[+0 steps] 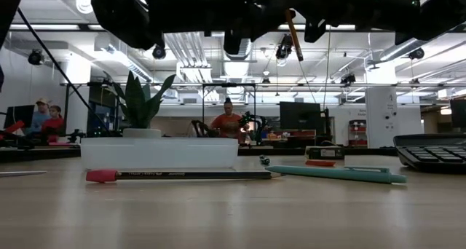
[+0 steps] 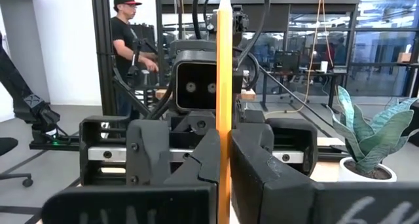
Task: Pack school essentials
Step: Put the orange pencil into the blue supply box
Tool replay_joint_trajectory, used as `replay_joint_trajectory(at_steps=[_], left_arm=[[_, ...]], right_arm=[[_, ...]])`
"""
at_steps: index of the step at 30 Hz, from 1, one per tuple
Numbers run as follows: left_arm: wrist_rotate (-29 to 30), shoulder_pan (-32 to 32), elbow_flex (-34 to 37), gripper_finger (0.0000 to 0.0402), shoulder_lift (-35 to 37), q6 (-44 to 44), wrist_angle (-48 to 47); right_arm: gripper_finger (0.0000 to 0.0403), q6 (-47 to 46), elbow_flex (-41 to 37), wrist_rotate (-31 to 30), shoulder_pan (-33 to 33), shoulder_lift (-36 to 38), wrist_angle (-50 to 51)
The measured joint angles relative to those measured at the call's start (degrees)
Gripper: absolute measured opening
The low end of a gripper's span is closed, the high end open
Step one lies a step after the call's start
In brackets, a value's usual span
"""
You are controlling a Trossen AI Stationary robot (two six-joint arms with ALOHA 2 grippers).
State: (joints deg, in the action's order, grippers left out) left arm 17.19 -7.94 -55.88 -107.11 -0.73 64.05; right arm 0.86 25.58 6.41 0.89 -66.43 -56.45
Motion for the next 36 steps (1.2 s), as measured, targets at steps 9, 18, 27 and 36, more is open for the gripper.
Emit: replay_joint_trajectory(at_steps=[9, 18, 27, 36], left_arm=[[0.2, 0.1, 0.0, 0.0012, 0.0, -0.4, -0.5], [0.2, 0.0, 0.1, 0.0006, 0.3, -1.4, -2.0], [4.4, 0.0, -0.1, 0.0004, 10.6, -8.8, -35.9], [0.5, 6.1, -7.8, 0.0003, 23.3, -29.2, -97.5]], right_arm=[[0.0013, 0.5, 0.0, 0.0, 0.0, 0.0, 0.2], [0.0061, -1.0, 0.0, -0.6, 0.0, 0.0, 1.1], [0.0156, -0.7, 1.6, -4.8, -0.8, 6.6, 15.2], [0.0171, 1.7, 2.4, -12.6, -0.8, 17.0, 30.6]])
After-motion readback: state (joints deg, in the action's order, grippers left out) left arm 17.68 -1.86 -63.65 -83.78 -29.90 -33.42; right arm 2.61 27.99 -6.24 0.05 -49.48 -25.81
